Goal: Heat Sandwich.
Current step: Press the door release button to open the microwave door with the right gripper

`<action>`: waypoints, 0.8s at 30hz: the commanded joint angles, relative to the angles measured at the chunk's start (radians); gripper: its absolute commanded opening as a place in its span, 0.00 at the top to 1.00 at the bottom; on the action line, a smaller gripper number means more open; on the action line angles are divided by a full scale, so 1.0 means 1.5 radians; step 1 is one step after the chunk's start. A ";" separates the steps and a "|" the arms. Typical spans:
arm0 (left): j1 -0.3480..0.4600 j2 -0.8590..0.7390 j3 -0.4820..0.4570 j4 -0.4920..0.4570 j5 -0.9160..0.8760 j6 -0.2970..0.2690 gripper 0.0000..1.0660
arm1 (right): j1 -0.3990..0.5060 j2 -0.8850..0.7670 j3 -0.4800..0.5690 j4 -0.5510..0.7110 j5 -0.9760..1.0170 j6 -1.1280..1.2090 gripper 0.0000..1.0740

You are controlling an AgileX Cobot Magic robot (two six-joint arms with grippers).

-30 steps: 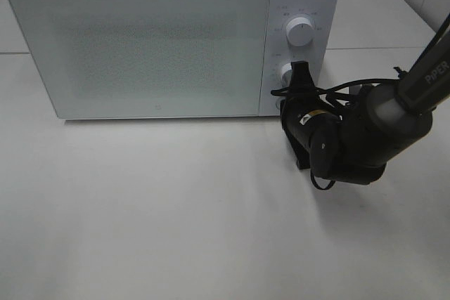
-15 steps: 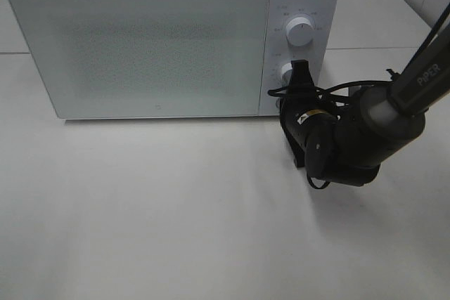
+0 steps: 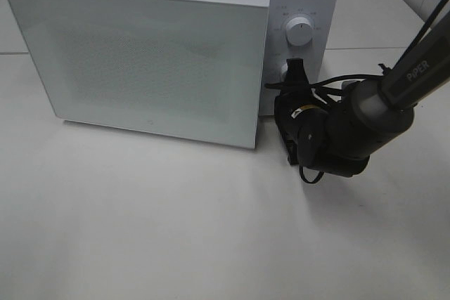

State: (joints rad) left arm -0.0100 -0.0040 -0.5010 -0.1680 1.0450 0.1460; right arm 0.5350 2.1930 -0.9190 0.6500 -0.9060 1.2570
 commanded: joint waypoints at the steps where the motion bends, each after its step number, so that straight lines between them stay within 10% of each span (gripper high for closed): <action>1: 0.003 -0.017 0.001 -0.003 -0.007 -0.001 0.05 | -0.031 -0.003 -0.062 -0.061 -0.139 -0.014 1.00; 24: 0.003 -0.017 0.001 -0.003 -0.007 -0.001 0.05 | -0.031 -0.020 -0.050 -0.077 -0.001 -0.001 0.99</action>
State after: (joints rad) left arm -0.0100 -0.0040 -0.5010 -0.1680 1.0450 0.1460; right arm 0.5210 2.1730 -0.9270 0.6410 -0.8110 1.2650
